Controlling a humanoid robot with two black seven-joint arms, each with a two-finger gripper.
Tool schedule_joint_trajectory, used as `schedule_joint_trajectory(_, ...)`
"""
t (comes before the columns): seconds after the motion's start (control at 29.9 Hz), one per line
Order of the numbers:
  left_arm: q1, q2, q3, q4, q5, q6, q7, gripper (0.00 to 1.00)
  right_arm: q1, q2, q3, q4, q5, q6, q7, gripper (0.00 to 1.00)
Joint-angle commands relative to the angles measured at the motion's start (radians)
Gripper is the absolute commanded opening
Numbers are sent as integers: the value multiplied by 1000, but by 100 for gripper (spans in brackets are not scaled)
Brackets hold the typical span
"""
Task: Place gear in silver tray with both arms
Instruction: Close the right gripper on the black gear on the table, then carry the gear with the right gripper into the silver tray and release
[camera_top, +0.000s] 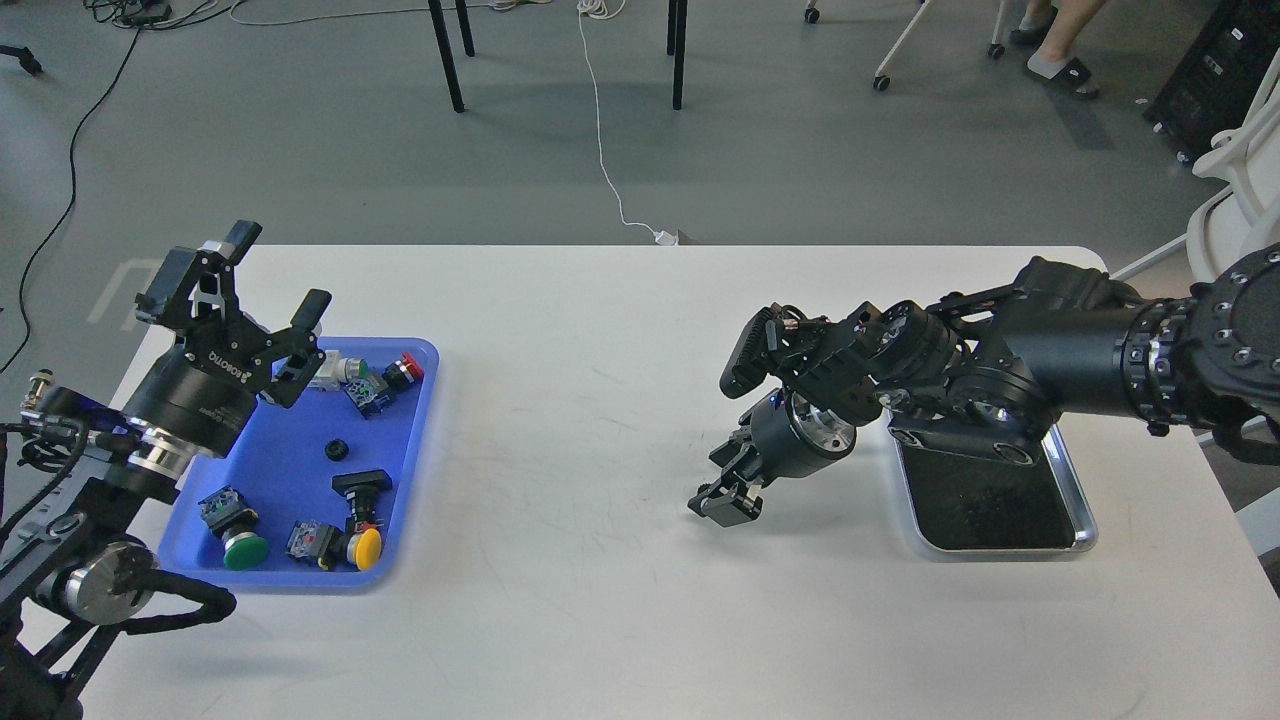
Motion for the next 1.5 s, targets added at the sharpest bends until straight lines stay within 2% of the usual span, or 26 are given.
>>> schedule_joint_trajectory(0.0,2,1,0,0,0,0,0,98,-2,0,-1,0,0,1,0,61)
schedule_joint_trajectory(0.17,8,0,-1,0,0,0,0,98,-5,0,-17,0,0,-1,0,53)
schedule_joint_trajectory(1.0,25,-11,-27,0,0,-3,0,98,-5,41,-30,-28,2,-2,0,45)
schedule_joint_trajectory(1.17,26,-11,-27,0,0,-3,0,98,-7,43,-35,-32,2,-2,0,39)
schedule_joint_trajectory(1.3,25,-11,-27,0,0,-3,0,98,-7,43,-37,-37,2,-1,0,25)
schedule_joint_trajectory(1.47,25,-14,-27,0,0,-3,0,98,-7,41,-35,-40,3,1,0,21)
